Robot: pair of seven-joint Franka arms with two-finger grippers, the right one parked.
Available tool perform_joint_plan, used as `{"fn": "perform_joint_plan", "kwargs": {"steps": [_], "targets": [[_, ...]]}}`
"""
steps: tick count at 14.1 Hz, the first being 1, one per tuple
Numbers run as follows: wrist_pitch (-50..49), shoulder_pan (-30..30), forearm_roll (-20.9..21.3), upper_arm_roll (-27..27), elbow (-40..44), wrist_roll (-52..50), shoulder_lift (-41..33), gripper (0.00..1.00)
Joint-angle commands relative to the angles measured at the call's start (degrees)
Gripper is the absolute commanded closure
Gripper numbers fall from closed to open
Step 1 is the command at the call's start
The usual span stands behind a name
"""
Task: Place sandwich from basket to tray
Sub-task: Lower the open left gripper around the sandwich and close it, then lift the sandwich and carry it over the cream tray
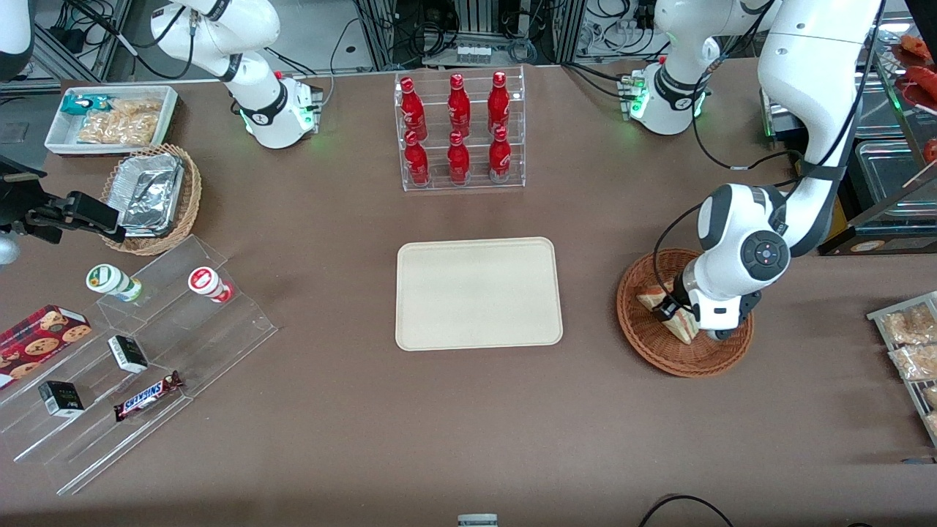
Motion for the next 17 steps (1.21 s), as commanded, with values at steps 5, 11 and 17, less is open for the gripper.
{"fn": "perform_joint_plan", "kwargs": {"steps": [5, 11, 17], "targets": [[0.0, 0.3, -0.4, 0.1, 0.4, 1.9, -1.6, 0.94], [-10.2, 0.3, -0.3, 0.0, 9.0, 10.7, -6.2, 0.94], [-13.8, 0.0, -1.8, -9.7, 10.8, 23.5, -7.4, 0.94]]}}
